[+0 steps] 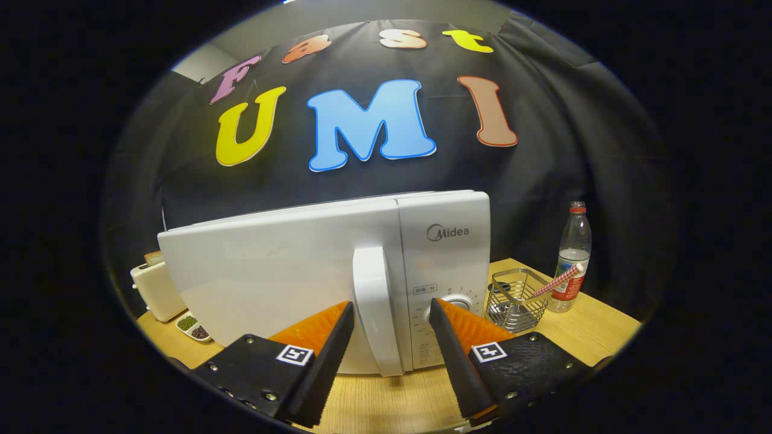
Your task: Open the microwave, put the food inside, and close the microwave door.
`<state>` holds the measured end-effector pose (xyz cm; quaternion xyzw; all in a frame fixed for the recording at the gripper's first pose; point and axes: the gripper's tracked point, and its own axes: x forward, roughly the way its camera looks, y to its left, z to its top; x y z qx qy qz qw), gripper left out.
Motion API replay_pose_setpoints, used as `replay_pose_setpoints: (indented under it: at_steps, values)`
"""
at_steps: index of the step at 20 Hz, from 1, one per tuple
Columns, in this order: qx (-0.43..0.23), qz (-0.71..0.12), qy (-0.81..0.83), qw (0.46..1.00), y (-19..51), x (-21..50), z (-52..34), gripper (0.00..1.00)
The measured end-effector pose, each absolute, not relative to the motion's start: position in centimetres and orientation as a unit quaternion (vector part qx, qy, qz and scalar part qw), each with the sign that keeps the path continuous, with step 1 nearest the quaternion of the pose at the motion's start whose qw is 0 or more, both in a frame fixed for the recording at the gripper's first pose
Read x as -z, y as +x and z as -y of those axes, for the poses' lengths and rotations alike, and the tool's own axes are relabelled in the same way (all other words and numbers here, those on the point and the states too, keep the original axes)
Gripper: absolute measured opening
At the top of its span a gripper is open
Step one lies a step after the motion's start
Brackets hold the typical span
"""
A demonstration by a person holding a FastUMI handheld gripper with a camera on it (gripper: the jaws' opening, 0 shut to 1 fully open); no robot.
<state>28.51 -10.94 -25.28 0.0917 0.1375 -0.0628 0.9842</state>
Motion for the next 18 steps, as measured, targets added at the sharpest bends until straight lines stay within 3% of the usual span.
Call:
replay_pose_setpoints:
  at_steps: [2, 5, 6, 7, 8, 9, 18]
  values:
    - [0.055, -0.128, 0.075, 0.987, 28.8, 25.3, 10.4, 0.68]
    - [0.079, -0.134, 0.032, 0.987, 28.3, 25.5, 10.4, 0.29]
    - [0.086, -0.138, 0.025, 0.986, 28.2, 25.6, 10.4, 0.29]
    - [0.088, -0.139, 0.025, 0.986, 28.2, 25.6, 10.5, 0.22]
    - [0.087, -0.143, 0.035, 0.985, 28.3, 25.7, 10.5, 0.21]
    - [0.085, -0.145, 0.048, 0.985, 28.1, 25.6, 10.4, 0.15]
    - [0.044, -0.144, 0.063, 0.987, 21.3, 24.6, 7.7, 0.15]
